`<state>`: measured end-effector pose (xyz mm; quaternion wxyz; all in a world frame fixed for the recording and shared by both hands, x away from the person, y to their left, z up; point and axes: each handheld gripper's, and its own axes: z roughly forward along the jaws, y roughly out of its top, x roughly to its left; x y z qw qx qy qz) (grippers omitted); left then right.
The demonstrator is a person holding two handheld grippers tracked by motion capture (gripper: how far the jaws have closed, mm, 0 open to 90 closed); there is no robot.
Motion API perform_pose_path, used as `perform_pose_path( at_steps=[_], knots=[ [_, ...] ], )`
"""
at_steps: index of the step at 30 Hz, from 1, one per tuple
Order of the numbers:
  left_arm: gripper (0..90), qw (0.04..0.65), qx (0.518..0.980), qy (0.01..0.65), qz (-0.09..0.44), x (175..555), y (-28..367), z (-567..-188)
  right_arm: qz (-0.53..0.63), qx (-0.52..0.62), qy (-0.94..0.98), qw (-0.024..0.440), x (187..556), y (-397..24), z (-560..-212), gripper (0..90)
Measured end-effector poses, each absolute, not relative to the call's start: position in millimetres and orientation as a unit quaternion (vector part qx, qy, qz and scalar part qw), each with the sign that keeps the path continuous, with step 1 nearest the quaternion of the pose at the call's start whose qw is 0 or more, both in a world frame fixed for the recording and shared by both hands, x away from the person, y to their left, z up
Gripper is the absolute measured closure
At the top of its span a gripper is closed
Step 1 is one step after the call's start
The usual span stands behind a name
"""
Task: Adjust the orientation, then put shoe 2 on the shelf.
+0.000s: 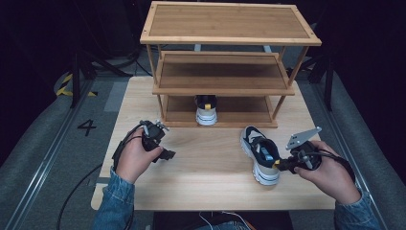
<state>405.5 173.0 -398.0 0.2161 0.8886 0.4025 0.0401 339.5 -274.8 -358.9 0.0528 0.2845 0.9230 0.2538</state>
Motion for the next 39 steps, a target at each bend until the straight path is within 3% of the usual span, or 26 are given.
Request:
perform_pose_path(
  at_steps=[2,5,12,14,18,22,34,39],
  knots=[
    [22.6,0.214,0.89,0.4,0.04,405.9,172.2,-398.4,0.252,0.277,0.926,0.045,338.5,-270.5,-360.3,83.6],
    [22.6,0.212,0.892,0.397,0.04,406.0,172.4,-398.7,0.247,0.279,0.927,0.032,337.0,-270.4,-359.6,75.4],
    [22.4,0.211,0.889,0.405,0.038,405.1,172.8,-399.6,0.267,0.267,0.922,0.082,338.2,-271.9,-349.8,54.4],
    [22.4,0.209,0.89,0.404,0.036,405.2,172.6,-400.0,0.266,0.261,0.924,0.082,339.6,-268.7,-351.7,53.6],
    [22.4,0.207,0.892,0.401,0.035,405.9,172.3,-402.0,0.233,0.246,0.94,0.047,350.5,-250.1,-370.4,47.4],
    [22.2,0.208,0.889,0.408,0.033,405.2,173.7,-402.7,0.212,0.238,0.948,0.021,357.2,-241.1,-383.3,47.9],
    [21.8,0.207,0.882,0.421,0.034,400.0,185.6,-403.8,0.159,0.226,0.961,-0.015,371.2,-223.9,-404.8,67.6],
    [21.9,0.203,0.882,0.424,0.032,397.3,190.9,-405.3,0.152,0.228,0.962,-0.019,371.7,-221.2,-403.1,70.7]
  ],
)
